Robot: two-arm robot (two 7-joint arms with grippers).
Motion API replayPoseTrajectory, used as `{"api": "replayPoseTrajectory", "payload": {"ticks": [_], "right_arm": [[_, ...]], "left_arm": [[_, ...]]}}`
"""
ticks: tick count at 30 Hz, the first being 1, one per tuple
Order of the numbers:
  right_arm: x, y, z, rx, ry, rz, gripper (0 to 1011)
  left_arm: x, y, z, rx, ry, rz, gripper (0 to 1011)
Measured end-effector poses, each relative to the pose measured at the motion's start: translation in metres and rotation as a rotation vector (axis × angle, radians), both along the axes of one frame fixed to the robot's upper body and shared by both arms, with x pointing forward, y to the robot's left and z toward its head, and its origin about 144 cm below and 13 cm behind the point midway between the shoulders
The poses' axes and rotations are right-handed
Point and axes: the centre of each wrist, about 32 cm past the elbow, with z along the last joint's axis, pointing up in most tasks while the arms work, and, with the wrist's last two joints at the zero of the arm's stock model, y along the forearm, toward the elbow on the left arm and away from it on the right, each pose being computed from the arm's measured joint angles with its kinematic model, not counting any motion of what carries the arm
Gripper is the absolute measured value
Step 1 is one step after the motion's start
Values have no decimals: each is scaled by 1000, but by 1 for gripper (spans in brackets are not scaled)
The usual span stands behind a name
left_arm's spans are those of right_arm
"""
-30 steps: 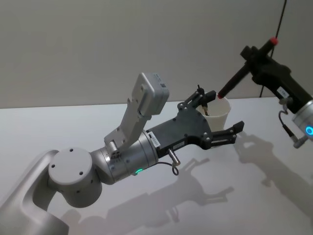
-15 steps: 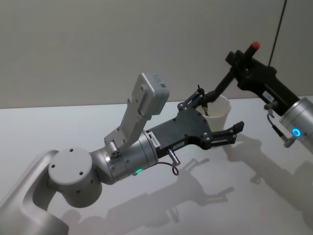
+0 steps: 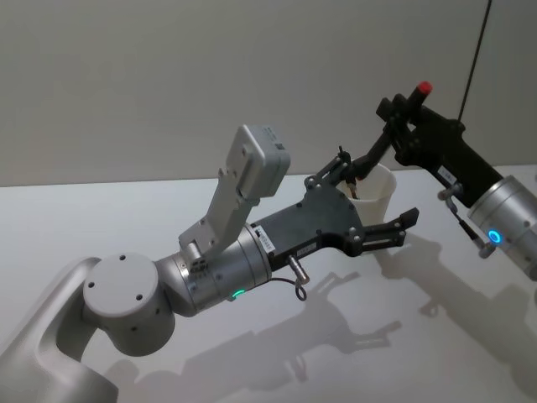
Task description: Place the pen into the pen holder.
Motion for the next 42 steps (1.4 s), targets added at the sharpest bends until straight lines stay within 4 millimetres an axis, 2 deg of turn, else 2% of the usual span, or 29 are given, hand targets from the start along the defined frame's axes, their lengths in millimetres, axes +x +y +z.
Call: {"api": "replayPoseTrajectory", "payload": {"ticks": [25,42], "right_arm": [[2,15,-16,-133,7,-71,201],[4,20,-19,-166,15,-83,726]], "left_arm": [[0,0,0,0,0,0,1001],[0,0,0,0,0,0,1001]]}}
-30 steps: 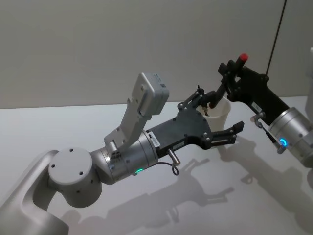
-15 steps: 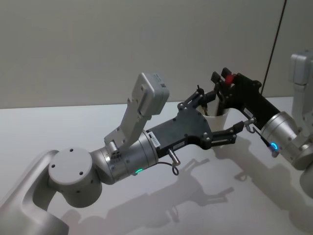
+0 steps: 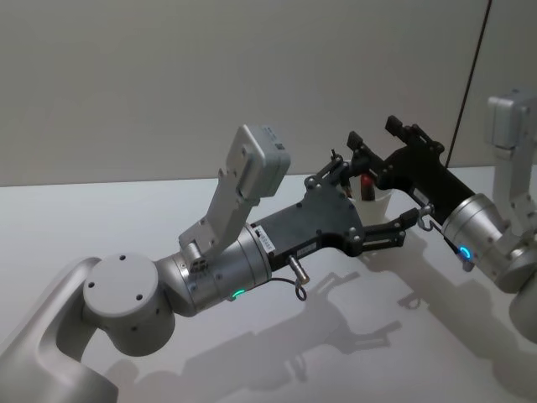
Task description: Place the pen into the pen holder.
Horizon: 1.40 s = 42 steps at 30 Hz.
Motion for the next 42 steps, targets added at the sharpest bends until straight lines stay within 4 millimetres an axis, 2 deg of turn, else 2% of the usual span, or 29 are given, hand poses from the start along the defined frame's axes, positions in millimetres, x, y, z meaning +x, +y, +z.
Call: {"api": "replayPoseTrajectory", "payload": {"ticks": [5,10,25,42], "right_arm": [[0,1,0,-4,1,-1,892],[0,1,-1,-5,2,-2,999],[-4,-5,7,48,-7,-10,1002],[-15,-22,21,98,-22,-71,1001]], "left_arm": [[0,0,0,0,0,0,1001],[0,0,0,0,0,0,1001],[0,0,0,0,0,0,1001],[0,0,0,0,0,0,1001]]}}
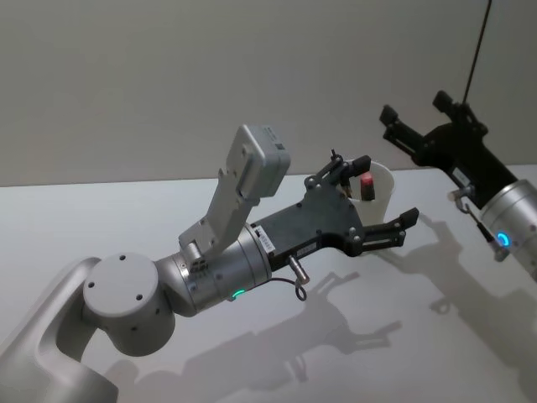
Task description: Place the pen into the pen holder.
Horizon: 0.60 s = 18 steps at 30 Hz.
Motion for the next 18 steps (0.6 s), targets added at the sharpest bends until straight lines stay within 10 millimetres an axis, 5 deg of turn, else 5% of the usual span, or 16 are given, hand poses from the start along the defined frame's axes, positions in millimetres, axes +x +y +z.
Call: {"api": "replayPoseTrajectory", "payload": {"ticks": [18], "right_arm": [[-11,-20,8,-33,-9,-105,1001]], "left_arm": [[0,0,0,0,0,0,1001]]}}
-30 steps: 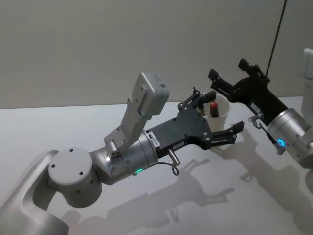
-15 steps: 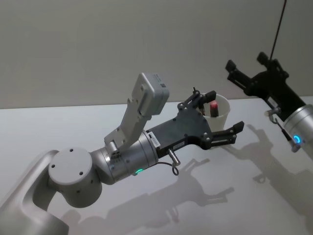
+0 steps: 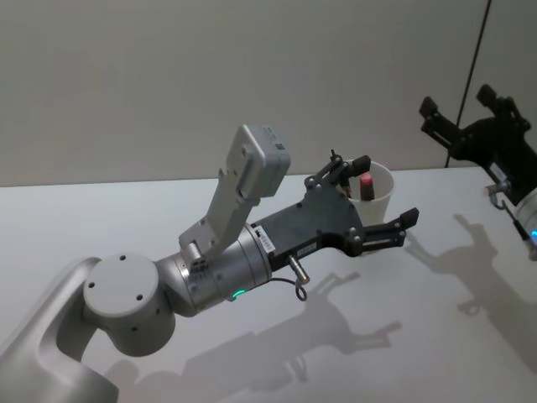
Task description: Place the pen into the pen holder.
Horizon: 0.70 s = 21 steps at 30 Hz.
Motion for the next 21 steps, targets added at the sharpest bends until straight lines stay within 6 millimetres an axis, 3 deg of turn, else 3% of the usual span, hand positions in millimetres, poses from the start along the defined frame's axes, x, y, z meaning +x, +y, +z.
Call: {"api": "replayPoseTrajectory", "payload": {"ticks": [8,21], "right_arm": [[-4,2,-4,-10,9,-2,1001],[-33,10,-27,-81,70,-31,1002]], "left_arm": [[0,1,-1,2,0,34,1001],[-3,9,-10,22,-4,207,1001]]}}
